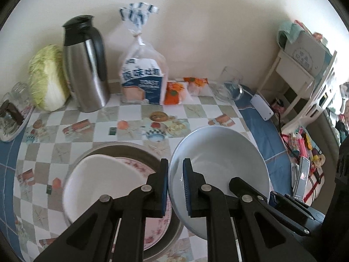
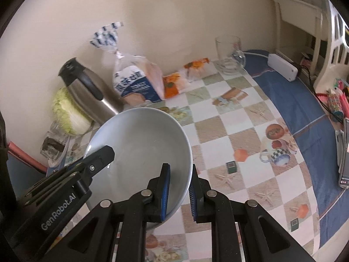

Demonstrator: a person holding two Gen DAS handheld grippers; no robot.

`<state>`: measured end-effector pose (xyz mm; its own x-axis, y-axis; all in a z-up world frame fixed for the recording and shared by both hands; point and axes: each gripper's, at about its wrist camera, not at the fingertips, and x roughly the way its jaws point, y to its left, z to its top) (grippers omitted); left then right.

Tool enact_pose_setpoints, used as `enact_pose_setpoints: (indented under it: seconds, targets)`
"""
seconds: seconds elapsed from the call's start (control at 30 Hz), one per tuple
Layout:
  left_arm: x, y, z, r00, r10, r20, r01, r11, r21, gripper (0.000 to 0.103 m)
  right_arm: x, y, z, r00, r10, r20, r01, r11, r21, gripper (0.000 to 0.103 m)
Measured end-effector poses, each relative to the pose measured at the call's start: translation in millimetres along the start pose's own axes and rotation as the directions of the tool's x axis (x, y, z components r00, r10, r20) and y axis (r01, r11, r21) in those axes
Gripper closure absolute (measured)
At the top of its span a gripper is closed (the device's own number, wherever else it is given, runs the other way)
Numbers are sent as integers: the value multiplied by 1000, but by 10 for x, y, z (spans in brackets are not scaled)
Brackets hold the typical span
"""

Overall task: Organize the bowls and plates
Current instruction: 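Lift the white round bowl with both tools and carry it over the basin, then lower the white round bowl onto the square bowl in the basin with both tools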

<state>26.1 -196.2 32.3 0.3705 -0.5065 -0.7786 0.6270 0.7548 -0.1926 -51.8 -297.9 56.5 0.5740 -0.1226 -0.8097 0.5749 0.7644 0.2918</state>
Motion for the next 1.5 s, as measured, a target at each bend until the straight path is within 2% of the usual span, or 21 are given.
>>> enact_pose_setpoints:
  seconds: [0.47,1.0,1.23,1.5]
  targets:
    - [-316,679,-2,999,31,35,-28,995,-98,90,87,696,-106,999,35,-8,-36,995,-98,85]
    - [-456,1419,-164,998,47,30,-38,972,-232,90,294,1400,-326,997,58,-43,-66,976,-209,85]
    - [-448,1508,-159,999,39,28,-30,969,-247,90,335,1521,-377,997,56,-45,-65,970,-234,85]
    - [-327,1405,-147,1000,24,7,-22,975,-223,90,378,1442,-346,999,24,-43,-33,975,-220,85]
